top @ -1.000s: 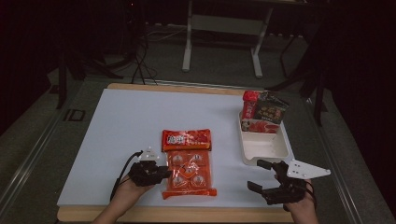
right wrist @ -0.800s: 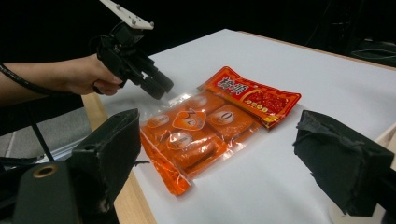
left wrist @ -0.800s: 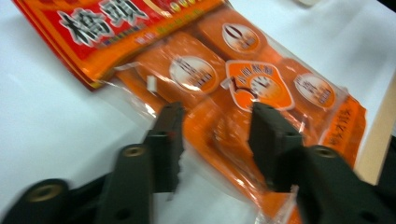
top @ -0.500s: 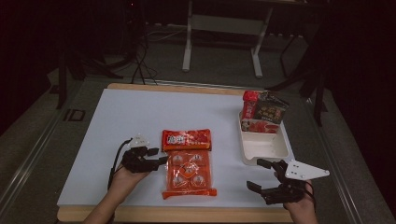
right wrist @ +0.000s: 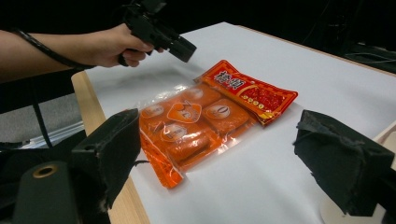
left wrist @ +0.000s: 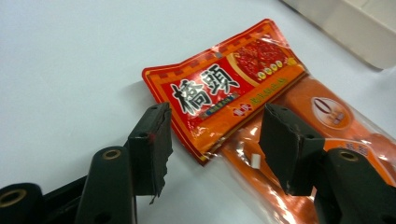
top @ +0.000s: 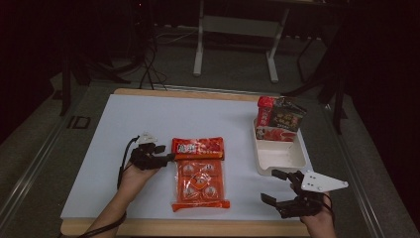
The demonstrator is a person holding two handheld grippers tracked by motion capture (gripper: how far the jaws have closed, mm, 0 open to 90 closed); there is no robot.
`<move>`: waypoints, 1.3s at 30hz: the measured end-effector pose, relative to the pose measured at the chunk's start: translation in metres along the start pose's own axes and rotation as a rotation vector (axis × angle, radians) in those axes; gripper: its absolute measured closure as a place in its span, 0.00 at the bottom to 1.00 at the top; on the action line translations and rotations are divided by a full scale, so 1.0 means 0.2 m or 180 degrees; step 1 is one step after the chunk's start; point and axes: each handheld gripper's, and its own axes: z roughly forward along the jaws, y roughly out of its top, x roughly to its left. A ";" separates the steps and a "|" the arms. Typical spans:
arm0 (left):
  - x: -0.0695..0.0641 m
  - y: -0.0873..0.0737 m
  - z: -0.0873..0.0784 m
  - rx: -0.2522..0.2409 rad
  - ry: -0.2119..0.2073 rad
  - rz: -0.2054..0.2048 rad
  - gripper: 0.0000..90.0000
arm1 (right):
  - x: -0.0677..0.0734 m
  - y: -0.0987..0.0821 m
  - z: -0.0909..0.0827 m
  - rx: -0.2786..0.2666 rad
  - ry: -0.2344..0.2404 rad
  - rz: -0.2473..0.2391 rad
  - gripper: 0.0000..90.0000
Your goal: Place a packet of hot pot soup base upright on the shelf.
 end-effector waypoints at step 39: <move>0.06 0.05 0.32 0.0394 -0.0170 -0.0227 0.75 | 0.00 -0.01 0.01 0.0038 0.0054 -0.0017 0.16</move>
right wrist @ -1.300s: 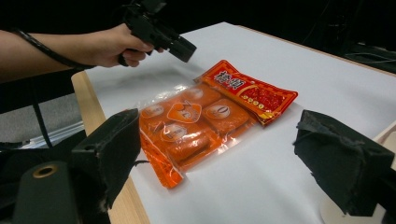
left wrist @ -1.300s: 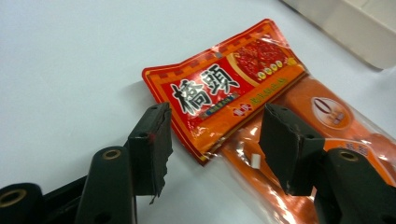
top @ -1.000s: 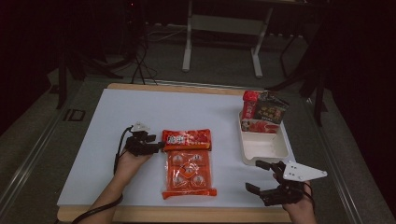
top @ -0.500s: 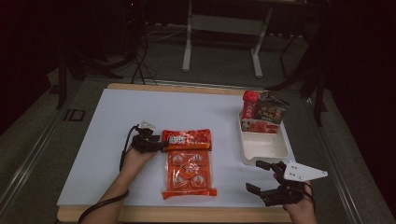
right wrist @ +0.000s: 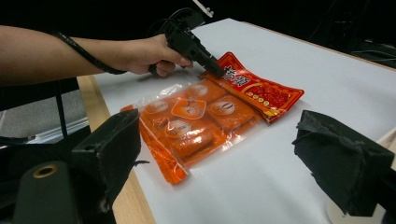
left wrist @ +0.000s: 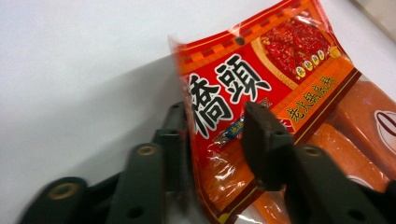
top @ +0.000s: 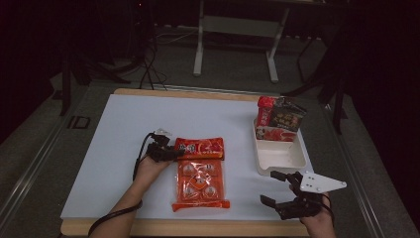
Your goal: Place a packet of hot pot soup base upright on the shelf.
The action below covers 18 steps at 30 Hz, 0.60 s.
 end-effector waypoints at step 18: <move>-0.15 0.05 -0.08 -0.0196 0.0322 0.0527 1.00 | -0.01 0.01 -0.01 -0.0091 0.0013 0.0019 0.19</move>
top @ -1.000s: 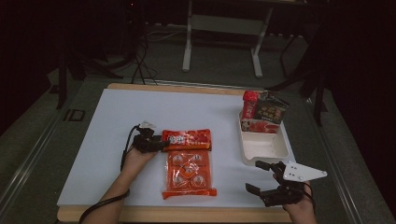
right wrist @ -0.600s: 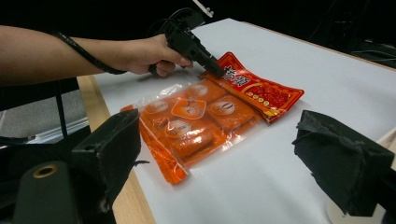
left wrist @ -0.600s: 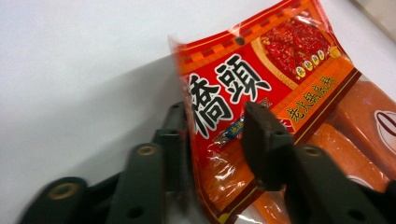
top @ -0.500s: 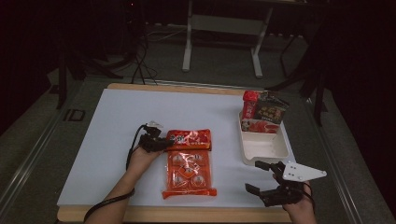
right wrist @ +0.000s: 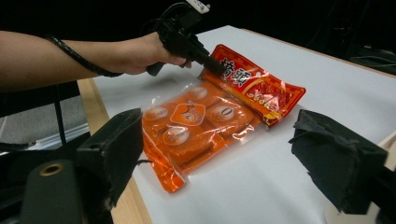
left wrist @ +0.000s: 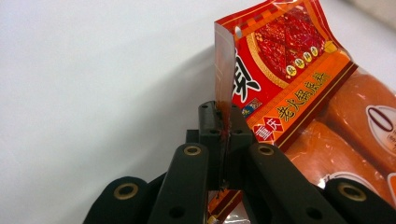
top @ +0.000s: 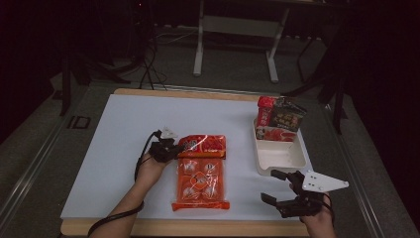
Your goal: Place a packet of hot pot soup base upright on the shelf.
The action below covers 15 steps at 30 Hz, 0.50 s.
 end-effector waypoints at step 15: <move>-0.10 0.10 -0.22 -0.0411 -0.0087 0.0188 1.00 | 0.01 0.04 -0.04 -0.0081 -0.0249 -0.0126 0.14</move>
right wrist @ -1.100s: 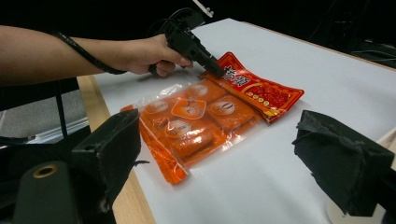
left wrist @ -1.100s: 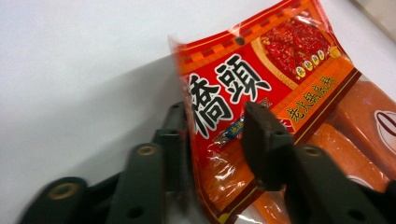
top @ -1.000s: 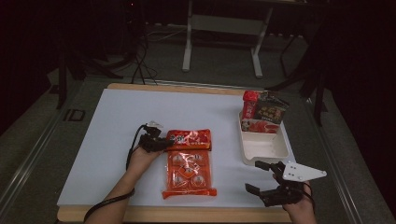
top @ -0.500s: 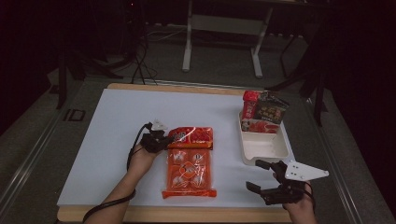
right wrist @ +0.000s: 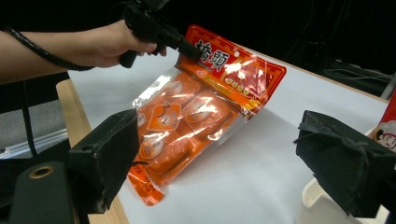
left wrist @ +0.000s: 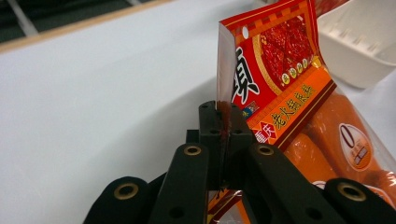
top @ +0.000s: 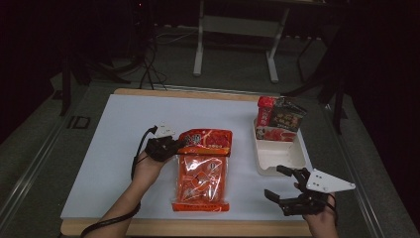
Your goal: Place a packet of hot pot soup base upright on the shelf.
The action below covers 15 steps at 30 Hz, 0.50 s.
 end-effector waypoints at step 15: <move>-0.09 0.07 -0.14 -0.0260 -0.0183 0.0123 1.00 | -0.02 0.04 0.02 -0.0072 -0.0100 0.0237 0.14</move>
